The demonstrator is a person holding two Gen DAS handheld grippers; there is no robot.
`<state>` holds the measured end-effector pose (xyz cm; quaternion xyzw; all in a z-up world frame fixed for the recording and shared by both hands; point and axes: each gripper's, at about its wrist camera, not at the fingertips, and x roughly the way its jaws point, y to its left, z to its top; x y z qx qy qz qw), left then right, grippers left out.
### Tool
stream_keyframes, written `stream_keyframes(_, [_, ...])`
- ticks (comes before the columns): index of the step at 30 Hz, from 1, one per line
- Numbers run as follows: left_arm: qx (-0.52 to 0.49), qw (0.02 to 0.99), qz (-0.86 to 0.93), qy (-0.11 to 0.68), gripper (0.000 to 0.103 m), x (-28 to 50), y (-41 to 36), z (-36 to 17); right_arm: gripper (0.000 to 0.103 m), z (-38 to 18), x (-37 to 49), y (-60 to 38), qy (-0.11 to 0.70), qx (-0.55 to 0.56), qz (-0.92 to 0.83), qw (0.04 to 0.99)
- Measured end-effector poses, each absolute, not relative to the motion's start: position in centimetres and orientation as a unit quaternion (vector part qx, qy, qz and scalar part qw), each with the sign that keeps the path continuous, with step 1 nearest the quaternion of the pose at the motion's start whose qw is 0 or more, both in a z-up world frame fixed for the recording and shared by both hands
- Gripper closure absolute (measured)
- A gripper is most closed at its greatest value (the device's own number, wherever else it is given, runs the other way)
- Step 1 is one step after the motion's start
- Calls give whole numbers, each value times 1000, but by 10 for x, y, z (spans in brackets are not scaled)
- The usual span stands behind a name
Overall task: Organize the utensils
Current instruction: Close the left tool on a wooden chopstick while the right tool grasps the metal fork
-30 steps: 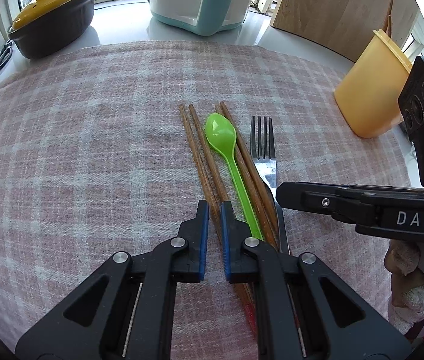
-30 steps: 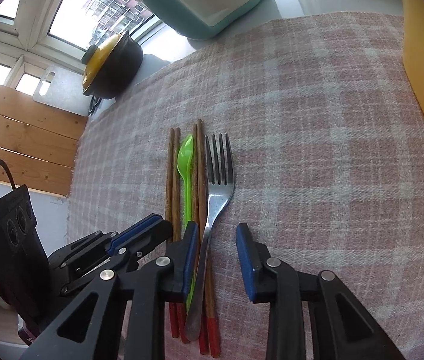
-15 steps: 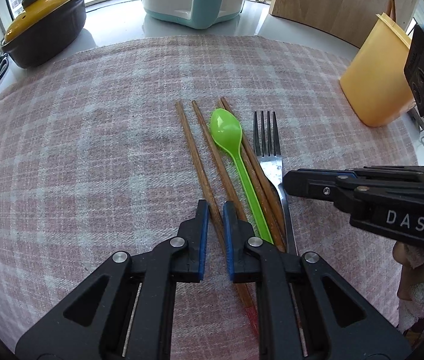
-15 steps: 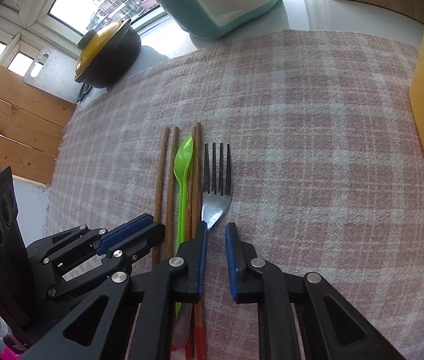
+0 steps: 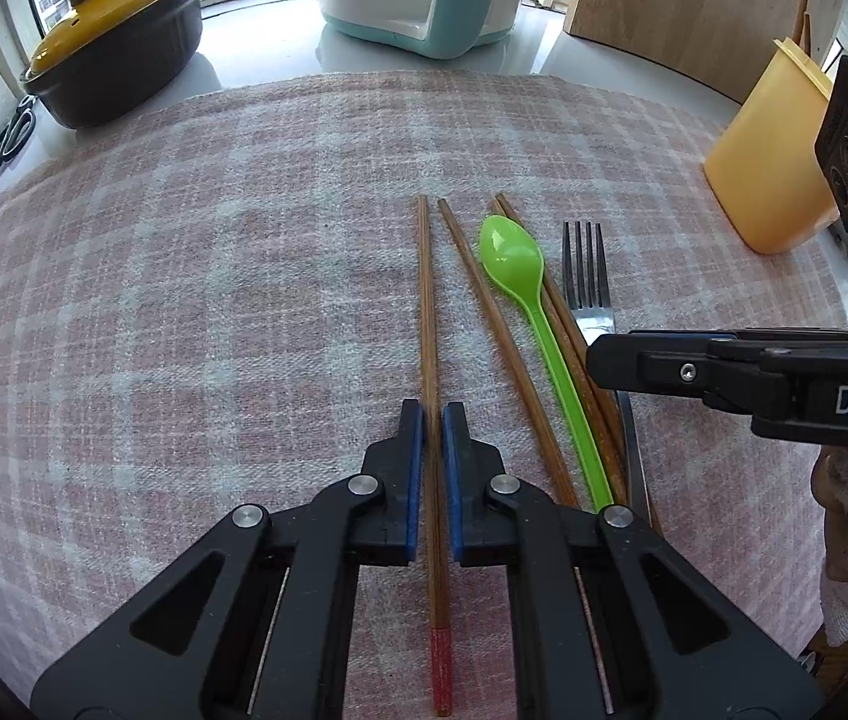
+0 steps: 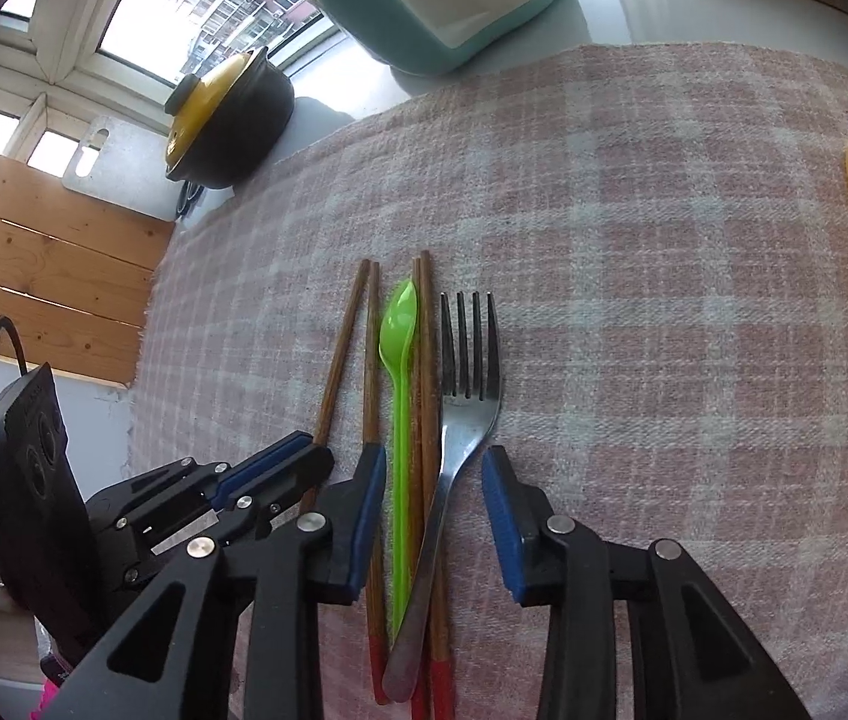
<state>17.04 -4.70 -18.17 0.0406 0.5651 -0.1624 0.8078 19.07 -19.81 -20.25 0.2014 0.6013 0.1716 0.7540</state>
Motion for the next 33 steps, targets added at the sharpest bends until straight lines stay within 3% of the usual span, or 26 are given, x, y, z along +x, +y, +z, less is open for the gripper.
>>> stream_keyframes(3, [38,808,-163,565,96,170,-46,-181,81,-202,192,-192,606,180,161,758])
stream_keyframes(6, [38,809,-165,564,96,169,-46,-181,83,-201,194,-194,607,177,157,759])
stream_keyframes(14, [28,808,-168,564,96,169,-44,-181,69,-189,210,-198,571,127,130,800])
stream_keyframes(21, [46,810,-168,560,96,172,-50,-181,69,-193,220,-184,550,73,142,819])
stream_keyframes(23, [50,810,-167,559,96,175,-52,-181,79,-193,221,-181,547,62,145,822])
stream_keyframes(30, [60,813,-165,555,96,183,-56,-184,87,-192,220,-175,544,51,158,823])
stream_keyframes(31, [61,812,-167,555,96,183,-56,-184,94,-190,219,-174,542,51,158,824])
stream_keyframes(33, [61,812,-170,555,96,184,-55,-185,99,-185,217,-174,537,46,160,827])
